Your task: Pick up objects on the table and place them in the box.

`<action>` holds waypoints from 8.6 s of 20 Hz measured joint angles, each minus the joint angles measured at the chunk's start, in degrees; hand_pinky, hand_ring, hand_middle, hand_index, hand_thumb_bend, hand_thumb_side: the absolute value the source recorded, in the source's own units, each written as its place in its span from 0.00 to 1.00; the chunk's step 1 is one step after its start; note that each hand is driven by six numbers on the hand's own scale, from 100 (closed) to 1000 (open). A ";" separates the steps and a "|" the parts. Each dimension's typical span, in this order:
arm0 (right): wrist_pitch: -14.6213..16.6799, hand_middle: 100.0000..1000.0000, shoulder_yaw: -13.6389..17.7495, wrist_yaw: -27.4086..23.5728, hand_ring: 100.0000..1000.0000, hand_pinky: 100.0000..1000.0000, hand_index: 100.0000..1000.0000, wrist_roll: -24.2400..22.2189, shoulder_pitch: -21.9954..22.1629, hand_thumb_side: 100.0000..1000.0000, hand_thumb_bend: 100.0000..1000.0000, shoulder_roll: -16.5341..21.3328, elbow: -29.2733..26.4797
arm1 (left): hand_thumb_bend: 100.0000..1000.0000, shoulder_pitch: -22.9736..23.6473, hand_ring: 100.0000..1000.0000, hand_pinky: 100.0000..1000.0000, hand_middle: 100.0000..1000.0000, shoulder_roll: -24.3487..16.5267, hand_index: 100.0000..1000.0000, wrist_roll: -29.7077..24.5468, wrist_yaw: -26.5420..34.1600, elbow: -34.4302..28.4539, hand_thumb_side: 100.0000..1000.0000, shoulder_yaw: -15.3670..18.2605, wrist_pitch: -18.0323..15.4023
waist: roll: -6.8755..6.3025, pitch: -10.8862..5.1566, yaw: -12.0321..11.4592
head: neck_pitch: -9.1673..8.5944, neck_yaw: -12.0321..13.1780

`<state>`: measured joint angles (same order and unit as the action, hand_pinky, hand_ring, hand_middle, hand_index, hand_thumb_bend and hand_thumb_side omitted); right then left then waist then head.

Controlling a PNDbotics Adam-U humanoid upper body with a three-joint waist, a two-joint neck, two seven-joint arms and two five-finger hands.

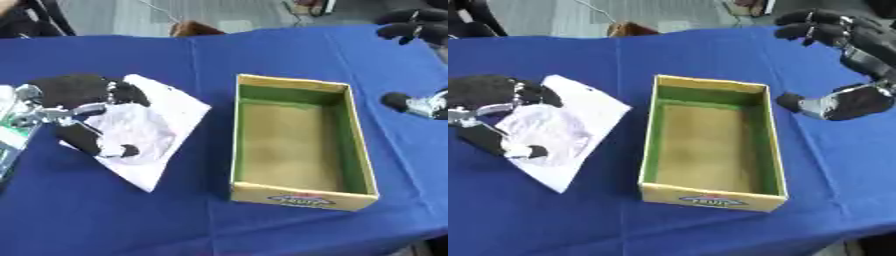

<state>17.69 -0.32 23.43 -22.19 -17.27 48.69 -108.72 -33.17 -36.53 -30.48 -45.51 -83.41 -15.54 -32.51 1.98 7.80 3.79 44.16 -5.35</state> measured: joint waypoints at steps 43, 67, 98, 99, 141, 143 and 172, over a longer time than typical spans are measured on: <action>0.16 0.91 -0.01 -0.15 0.78 0.67 0.91 -0.28 -0.70 0.65 0.45 -0.53 0.02 | 0.49 -1.98 0.76 0.67 0.82 3.02 0.90 1.48 -6.76 8.39 0.81 -1.05 -1.72 | 0.54 1.08 1.03 | 0.00 0.92; 0.20 0.91 -0.02 -0.38 0.78 0.67 0.91 -0.33 -0.73 0.65 0.45 -0.54 0.07 | 0.10 -2.23 0.00 0.00 0.00 3.27 0.10 5.19 -8.88 10.04 0.48 -2.42 -2.30 | 0.49 1.07 1.21 | 0.00 0.97; 0.36 0.91 -0.02 -0.27 0.77 0.66 0.91 -0.53 -0.16 0.65 0.45 0.09 0.73 | 0.05 -10.72 0.00 0.00 0.00 -7.78 0.00 0.23 20.15 2.87 0.30 -9.06 2.30 | -2.28 -0.05 -0.16 | 0.00 0.33; 0.33 0.91 -0.02 -0.22 0.77 0.66 0.91 -0.56 -0.15 0.65 0.45 0.11 0.74 | 0.05 -11.32 0.00 0.00 0.00 -8.29 0.00 -0.37 21.52 1.69 0.30 -9.18 2.78 | -2.42 -0.13 -0.30 | 0.00 0.12; 1.29 0.90 -2.47 -2.13 0.77 0.66 0.91 -3.87 -1.76 0.65 0.45 -1.01 1.44 | 0.00 -28.47 0.00 0.00 0.00 15.35 0.00 -9.26 31.25 1.56 0.30 -13.07 8.78 | -1.57 -0.28 5.05 | 0.00 4.77; 1.40 0.90 -2.48 -2.16 0.77 0.66 0.91 -4.02 -1.86 0.65 0.45 -1.01 1.44 | 0.00 -28.59 0.00 0.00 0.00 15.94 0.00 -9.06 30.77 2.21 0.30 -13.07 8.56 | -1.54 -0.25 5.31 | 0.00 4.99; 1.93 0.88 -4.25 -5.06 0.75 0.64 0.91 -8.11 -2.29 0.66 0.45 -3.09 1.76 | 0.07 -26.54 0.00 0.00 0.00 21.68 0.03 -5.77 26.17 10.50 0.48 -14.43 5.25 | -0.53 2.04 8.48 | 0.00 7.51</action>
<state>19.62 -4.57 18.38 -30.30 -19.56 45.61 -106.96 -59.71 -14.85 -36.25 -19.34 -72.91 -29.96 -27.26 1.46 9.83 12.27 44.16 2.15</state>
